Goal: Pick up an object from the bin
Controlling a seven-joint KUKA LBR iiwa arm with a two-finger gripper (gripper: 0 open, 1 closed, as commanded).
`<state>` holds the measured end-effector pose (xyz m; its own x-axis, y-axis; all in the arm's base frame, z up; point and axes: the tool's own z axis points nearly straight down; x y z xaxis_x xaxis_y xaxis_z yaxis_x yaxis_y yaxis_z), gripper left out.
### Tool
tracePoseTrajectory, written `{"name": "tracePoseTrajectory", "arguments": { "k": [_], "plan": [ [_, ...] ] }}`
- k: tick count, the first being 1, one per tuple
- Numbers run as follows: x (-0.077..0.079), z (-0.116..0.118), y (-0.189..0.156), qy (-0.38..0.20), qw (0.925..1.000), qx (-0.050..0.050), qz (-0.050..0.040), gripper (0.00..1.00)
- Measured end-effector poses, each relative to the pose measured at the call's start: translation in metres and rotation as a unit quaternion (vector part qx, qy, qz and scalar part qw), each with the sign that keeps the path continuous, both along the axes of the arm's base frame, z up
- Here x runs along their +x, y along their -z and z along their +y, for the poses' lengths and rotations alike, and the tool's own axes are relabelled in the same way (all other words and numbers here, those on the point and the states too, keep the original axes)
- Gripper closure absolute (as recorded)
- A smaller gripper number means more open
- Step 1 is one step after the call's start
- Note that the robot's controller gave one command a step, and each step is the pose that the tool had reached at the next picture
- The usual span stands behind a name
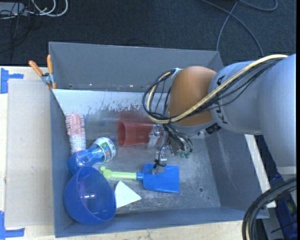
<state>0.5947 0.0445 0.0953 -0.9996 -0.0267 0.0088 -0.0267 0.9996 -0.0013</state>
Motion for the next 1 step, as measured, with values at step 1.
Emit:
{"name": "tracePoseTrajectory", "arguments": {
  "k": [1],
  "plan": [
    [0.0015, 0.0022, 0.0134, 0.0, 1.0, 0.0, 0.0005, 0.0]
  ]
}}
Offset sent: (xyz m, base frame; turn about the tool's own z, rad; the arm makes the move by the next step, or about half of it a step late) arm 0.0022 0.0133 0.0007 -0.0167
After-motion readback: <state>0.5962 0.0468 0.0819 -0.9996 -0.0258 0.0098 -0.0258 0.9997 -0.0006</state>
